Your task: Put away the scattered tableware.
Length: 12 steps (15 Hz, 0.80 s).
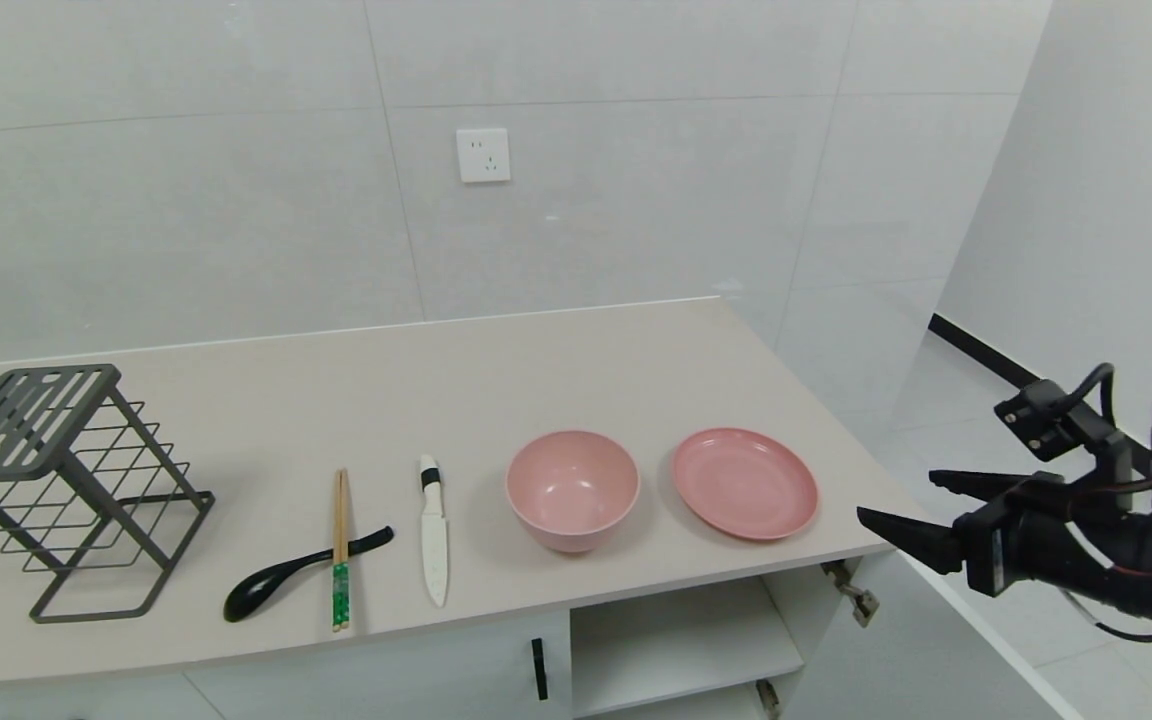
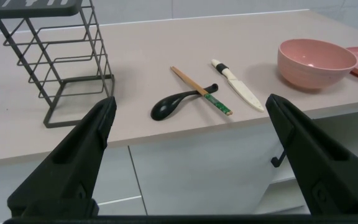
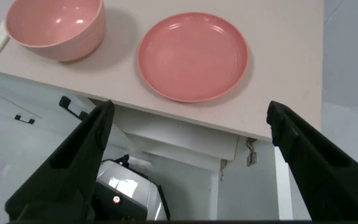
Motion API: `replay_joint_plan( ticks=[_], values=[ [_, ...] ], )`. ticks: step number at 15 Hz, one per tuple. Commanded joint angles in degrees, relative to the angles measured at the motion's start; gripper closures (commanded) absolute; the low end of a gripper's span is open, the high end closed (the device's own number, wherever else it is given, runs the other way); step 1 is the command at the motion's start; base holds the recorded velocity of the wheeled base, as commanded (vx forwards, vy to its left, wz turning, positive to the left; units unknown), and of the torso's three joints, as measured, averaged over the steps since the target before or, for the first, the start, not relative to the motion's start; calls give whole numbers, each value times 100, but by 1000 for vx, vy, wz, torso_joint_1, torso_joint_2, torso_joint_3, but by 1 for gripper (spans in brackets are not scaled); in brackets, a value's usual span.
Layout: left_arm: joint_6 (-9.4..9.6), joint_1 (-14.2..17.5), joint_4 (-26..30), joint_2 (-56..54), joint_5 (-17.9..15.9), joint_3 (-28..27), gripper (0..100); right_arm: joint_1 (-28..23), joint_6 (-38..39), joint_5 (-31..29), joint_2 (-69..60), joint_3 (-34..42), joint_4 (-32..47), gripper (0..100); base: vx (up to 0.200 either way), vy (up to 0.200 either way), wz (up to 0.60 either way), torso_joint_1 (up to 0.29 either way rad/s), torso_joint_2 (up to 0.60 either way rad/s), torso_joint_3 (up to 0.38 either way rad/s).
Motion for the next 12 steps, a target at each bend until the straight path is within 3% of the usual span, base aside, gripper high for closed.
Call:
replay_joint_plan(
  ticks=[1, 12],
  values=[
    [0, 0, 4, 7, 1, 0, 0, -22, -3, 1, 625, -210, -71, 0, 0, 0, 0, 0, 0, 0],
    [9, 0, 4, 7, 1, 0, 0, -101, 23, 1, 2541, -1669, -79, 0, 0, 0, 0, 0, 0, 0]
  ],
)
